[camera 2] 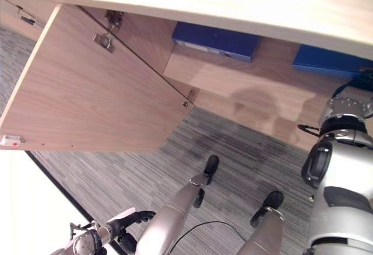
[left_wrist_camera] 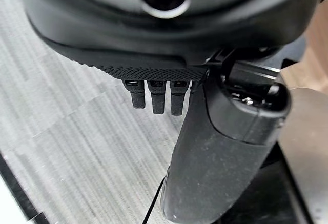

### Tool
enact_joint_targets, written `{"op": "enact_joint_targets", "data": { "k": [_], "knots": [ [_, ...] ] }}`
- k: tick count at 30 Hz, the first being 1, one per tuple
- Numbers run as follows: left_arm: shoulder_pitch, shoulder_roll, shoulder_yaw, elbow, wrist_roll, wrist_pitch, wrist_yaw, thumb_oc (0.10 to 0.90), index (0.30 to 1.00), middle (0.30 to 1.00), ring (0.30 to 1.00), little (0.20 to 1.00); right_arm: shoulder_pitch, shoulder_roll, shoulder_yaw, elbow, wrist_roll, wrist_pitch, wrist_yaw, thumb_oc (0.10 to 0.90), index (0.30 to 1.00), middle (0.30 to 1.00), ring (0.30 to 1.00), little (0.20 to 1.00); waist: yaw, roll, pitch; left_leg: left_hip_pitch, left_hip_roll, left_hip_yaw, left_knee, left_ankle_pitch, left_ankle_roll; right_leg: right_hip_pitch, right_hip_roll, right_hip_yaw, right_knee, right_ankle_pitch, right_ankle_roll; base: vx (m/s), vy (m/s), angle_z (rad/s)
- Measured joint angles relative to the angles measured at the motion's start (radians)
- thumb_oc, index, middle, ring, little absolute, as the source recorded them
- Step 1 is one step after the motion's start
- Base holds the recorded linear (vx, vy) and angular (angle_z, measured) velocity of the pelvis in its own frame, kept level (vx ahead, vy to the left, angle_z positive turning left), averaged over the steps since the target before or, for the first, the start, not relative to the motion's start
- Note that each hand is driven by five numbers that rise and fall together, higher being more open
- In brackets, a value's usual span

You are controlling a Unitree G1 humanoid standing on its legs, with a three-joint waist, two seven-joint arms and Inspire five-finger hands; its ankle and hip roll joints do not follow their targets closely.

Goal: Put the empty folder in the office cabinet

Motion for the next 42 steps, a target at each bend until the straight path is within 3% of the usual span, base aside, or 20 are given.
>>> {"op": "enact_joint_targets", "data": {
  "k": [8, 11, 13, 14, 20, 27, 33, 42],
  "knots": [
    [-0.001, 0.0, 0.011, 0.005, -0.001, 0.02, 0.028, 0.8, 0.9, 0.9, 0.9, 0.9, -0.014, -0.019, 0.029, 0.078, -0.031, 0.082, -0.069, 0.8, 0.9, 0.9, 0.9, 0.9, -0.02, 0.001, -0.013, 0.037, 0.0, 0.002, -0.001, 0.01, 0.014, 0.054, 0.003, -0.013, -0.021, -0.002, 0.007, 0.0, -0.018, 0.02],
    [-0.014, 0.0, -0.006, -0.001, -0.001, 0.038, 0.04, 0.8, 0.9, 0.9, 0.9, 0.9, -0.047, -0.069, 0.068, 0.203, -0.117, 0.193, -0.12, 0.8, 0.9, 0.9, 0.9, 0.9, -0.022, -0.009, -0.03, 0.061, 0.005, -0.004, -0.007, 0.009, 0.014, 0.085, 0.011, -0.021, -0.034, 0.004, 0.007, 0.0, -0.057, 0.02],
    [-0.02, -0.001, -0.011, 0.0, -0.001, 0.057, 0.047, 0.8, 0.9, 0.9, 0.9, 0.9, -0.054, -0.091, 0.12, 0.259, -0.177, 0.272, -0.156, 0.8, 0.9, 0.9, 0.9, 0.9, -0.023, -0.03, -0.045, 0.076, 0.006, -0.01, -0.019, 0.01, 0.013, 0.1, 0.012, -0.033, -0.04, 0.002, 0.005, 0.0, -0.013, 0.03],
    [-0.027, -0.001, -0.02, 0.003, -0.001, 0.068, 0.047, 0.8, 0.9, 0.9, 0.9, 0.9, -0.057, -0.099, 0.129, 0.287, -0.21, 0.325, -0.179, 0.8, 0.9, 0.9, 0.9, 0.9, -0.029, -0.056, -0.059, 0.089, 0.01, -0.009, -0.03, 0.013, 0.009, 0.106, 0.015, -0.033, -0.045, 0.001, 0.003, 0.0, -0.032, -0.03],
    [-0.031, -0.004, -0.024, 0.007, -0.001, 0.087, 0.047, 0.8, 0.9, 0.9, 0.9, 0.9, -0.049, -0.122, 0.144, 0.314, -0.281, 0.425, -0.234, 0.8, 0.9, 0.9, 0.9, 0.9, -0.029, -0.065, -0.064, 0.148, 0.021, -0.012, -0.077, 0.022, 0.002, 0.159, 0.027, -0.042, -0.075, 0.004, -0.002, 0.0, 0.001, -0.02],
    [-0.025, -0.06, -0.021, 0.099, 0.0, 0.107, 0.056, 0.8, 0.9, 0.9, 0.9, 0.9, -0.026, -0.092, 0.156, 0.312, -0.326, 0.424, -0.273, 0.8, 0.9, 0.9, 0.9, 0.9, -0.026, -0.056, -0.07, 0.185, 0.028, -0.012, -0.132, 0.047, 0.002, 0.185, 0.032, -0.049, -0.109, 0.014, -0.004, 0.0, 0.001, -0.01],
    [-0.012, -0.077, -0.017, 0.084, -0.002, 0.105, 0.066, 0.8, 0.9, 0.9, 0.9, 0.9, 0.001, -0.087, 0.154, 0.31, -0.327, 0.426, -0.281, 0.8, 0.9, 0.9, 0.9, 0.9, -0.02, -0.04, -0.082, 0.232, 0.035, -0.011, -0.182, 0.061, 0.003, 0.23, 0.038, -0.061, -0.152, 0.023, 0.001, -0.01, 0.005, -0.01],
    [0.014, -0.079, -0.012, 0.071, -0.003, 0.106, 0.064, 0.8, 0.9, 0.9, 0.9, 0.9, 0.023, -0.082, 0.148, 0.307, -0.362, 0.409, -0.296, 0.8, 0.9, 0.9, 0.9, 0.9, -0.02, 0.002, -0.113, 0.276, 0.037, -0.015, -0.251, 0.086, 0.006, 0.267, 0.042, -0.073, -0.195, 0.034, 0.014, -0.01, 0.01, 0.0]
  ]
}}
